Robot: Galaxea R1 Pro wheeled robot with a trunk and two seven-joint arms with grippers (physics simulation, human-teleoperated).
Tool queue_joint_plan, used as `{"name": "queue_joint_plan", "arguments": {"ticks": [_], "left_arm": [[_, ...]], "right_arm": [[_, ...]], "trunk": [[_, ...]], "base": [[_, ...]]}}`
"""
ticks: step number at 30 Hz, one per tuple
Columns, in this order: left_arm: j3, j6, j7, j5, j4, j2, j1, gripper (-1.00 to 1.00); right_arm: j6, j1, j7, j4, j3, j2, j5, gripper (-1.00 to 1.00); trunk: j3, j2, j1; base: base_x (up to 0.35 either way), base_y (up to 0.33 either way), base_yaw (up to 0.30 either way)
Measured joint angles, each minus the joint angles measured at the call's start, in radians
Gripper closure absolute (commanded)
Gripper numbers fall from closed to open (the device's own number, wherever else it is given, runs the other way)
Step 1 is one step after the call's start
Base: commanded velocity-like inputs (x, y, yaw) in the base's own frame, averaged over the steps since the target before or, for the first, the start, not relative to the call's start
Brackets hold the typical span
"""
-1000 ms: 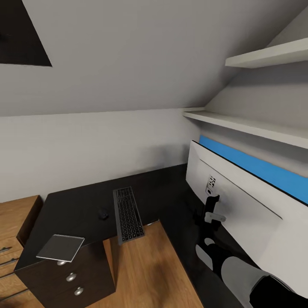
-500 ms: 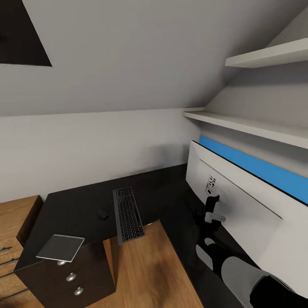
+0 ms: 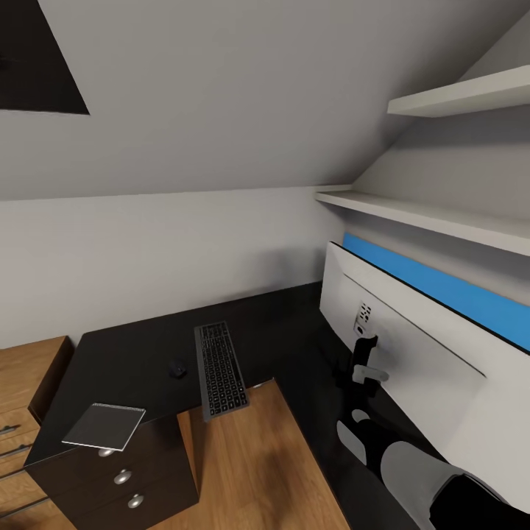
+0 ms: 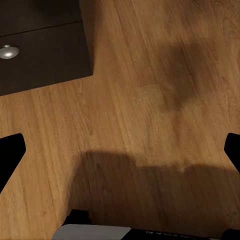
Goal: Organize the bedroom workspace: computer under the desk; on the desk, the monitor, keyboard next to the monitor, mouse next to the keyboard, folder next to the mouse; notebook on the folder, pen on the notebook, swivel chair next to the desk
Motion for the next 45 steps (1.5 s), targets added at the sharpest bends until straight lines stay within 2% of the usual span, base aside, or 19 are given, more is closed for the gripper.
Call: {"name": "queue_joint_plan", "arguments": {"ticks": [34,39,45], "left_arm": [[0.0,-0.001,-0.001,0.0,0.0,0.0,0.0,-1.0],[0.0,-0.001,-0.001,0.0,0.0,0.0,0.0,-1.0],[0.0,-0.001,-0.001,0.0,0.0,0.0,0.0,-1.0]], "right_arm": [[-0.004,0.0,-0.002,-0.001,-0.005,0.0,-0.002,1.0],[0.002,0.0,-0.001,-0.002,0.001,0.0,0.007,1.0],[-0.005,0.0,0.0,-0.001,-0.001,0.0,-0.003,1.0]], "trunk": [[0.0,0.0,0.0],[0.0,0.0,0.0],[0.0,0.0,0.001]], "base": [[-0.002,0.0,0.0],[-0.187,0.0,0.0],[-0.313,0.0,0.0]]}}
